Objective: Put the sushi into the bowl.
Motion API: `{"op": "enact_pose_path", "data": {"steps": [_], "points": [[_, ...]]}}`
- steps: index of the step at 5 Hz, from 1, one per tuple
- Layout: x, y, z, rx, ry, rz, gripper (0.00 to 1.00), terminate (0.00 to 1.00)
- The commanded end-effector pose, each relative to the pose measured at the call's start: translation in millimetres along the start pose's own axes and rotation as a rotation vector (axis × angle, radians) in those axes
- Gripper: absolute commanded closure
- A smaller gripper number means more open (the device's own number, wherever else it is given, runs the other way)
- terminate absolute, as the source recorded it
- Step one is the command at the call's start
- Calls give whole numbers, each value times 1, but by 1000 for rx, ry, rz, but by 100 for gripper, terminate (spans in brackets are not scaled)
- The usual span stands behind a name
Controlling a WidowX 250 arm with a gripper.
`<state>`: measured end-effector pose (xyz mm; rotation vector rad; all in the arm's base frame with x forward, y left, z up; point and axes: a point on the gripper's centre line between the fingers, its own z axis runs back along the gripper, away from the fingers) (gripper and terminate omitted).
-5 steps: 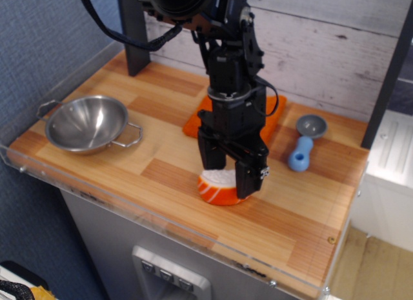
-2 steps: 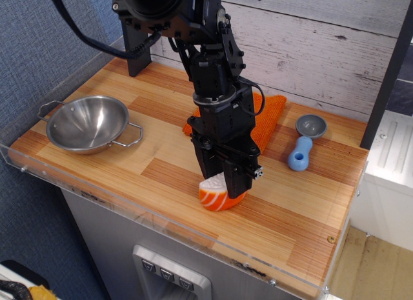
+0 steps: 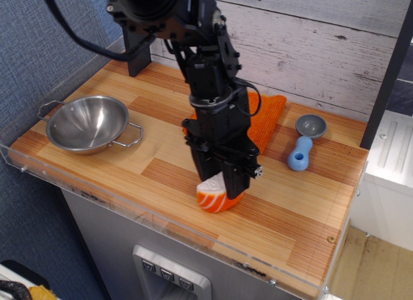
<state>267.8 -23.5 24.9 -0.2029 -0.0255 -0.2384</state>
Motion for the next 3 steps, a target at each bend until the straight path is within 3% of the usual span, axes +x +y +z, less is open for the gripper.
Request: {"op": "enact_pose_path", "data": {"steps": [1, 2, 3], "points": [[-4, 6, 59, 85, -145, 342, 100, 0], [-7, 6, 72, 96, -141, 485, 100, 0], [-9, 26, 84, 94, -149, 500, 100, 0]]}}
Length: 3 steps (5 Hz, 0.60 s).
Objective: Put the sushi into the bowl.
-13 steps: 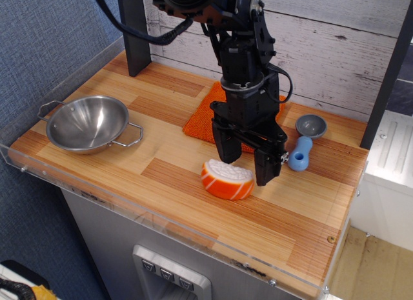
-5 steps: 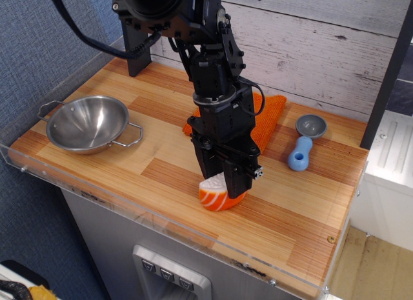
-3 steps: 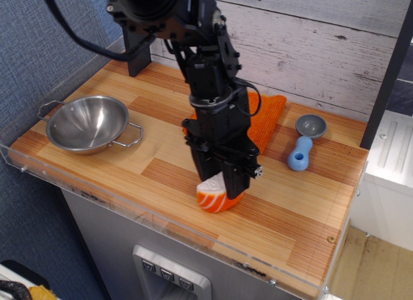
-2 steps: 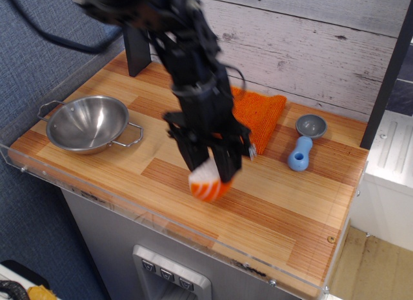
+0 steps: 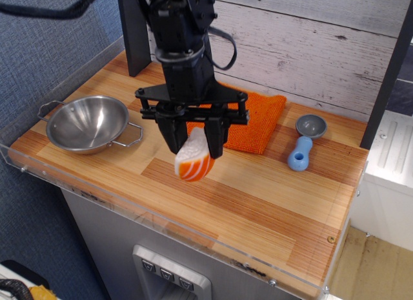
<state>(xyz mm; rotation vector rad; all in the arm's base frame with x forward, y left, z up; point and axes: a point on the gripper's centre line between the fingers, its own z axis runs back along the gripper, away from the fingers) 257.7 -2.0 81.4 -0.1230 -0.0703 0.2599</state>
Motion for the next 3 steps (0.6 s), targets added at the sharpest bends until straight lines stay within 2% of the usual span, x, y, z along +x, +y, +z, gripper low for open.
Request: {"op": "enact_pose_path", "data": {"steps": [1, 3], "points": [[15, 53, 29, 4, -66, 37, 100, 0], [37, 88, 30, 6, -101, -86, 100, 0]]}}
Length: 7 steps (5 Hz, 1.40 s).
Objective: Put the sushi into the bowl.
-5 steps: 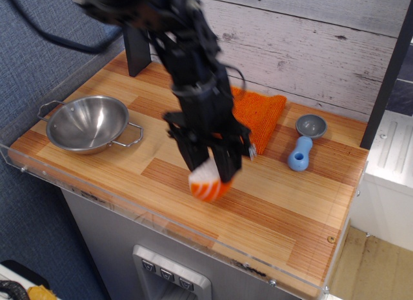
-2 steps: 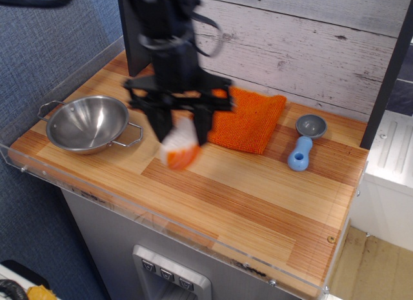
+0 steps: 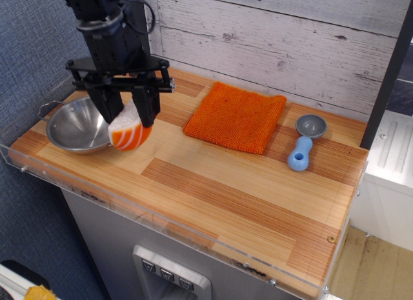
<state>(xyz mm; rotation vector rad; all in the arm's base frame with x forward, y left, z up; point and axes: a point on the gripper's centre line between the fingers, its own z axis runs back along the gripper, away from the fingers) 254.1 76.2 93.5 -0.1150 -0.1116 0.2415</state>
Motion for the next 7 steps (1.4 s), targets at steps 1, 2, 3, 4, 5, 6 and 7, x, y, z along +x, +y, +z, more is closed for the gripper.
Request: {"op": "enact_pose_path", "data": {"steps": [1, 2, 3, 4, 5, 6, 7], "points": [[39, 27, 9, 14, -94, -84, 100, 0], [49, 47, 1, 30, -87, -57, 100, 0], [47, 70, -6, 44, -65, -22, 100, 0], [35, 83, -8, 58, -48, -9, 100, 0], [28, 88, -5, 57, -46, -4, 100, 0], [25, 89, -7, 37, -41, 11, 100, 0], [25, 90, -6, 21, -43, 27, 0, 0]]}}
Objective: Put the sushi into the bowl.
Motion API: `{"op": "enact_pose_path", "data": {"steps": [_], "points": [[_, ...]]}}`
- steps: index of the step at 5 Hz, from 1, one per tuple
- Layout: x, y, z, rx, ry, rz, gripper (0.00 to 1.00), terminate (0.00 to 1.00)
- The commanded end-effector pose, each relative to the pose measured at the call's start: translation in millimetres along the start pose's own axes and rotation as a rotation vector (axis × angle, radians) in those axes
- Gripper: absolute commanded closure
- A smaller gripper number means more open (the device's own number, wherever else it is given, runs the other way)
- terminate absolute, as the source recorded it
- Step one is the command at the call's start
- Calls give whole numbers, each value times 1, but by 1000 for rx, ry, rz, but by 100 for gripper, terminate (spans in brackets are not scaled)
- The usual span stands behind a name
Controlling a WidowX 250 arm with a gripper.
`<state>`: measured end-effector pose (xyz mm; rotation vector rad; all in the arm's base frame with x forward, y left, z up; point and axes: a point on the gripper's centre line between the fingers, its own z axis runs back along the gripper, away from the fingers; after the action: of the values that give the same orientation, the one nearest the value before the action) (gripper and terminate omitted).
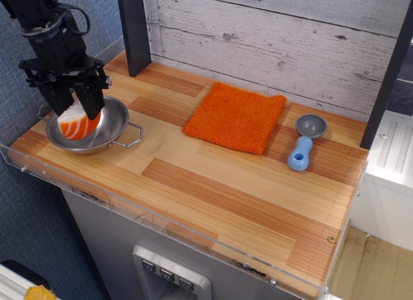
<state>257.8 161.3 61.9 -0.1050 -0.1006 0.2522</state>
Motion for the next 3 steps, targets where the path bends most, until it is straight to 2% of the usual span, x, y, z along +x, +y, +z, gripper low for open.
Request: {"op": "enact_pose_path", "data": {"steps": [1, 2, 3], "points": [[4, 5, 17, 9, -50, 17, 0, 0], [3, 3, 15, 7, -47, 12, 0, 0], [6, -12, 35, 4, -85, -10, 0, 0]]}}
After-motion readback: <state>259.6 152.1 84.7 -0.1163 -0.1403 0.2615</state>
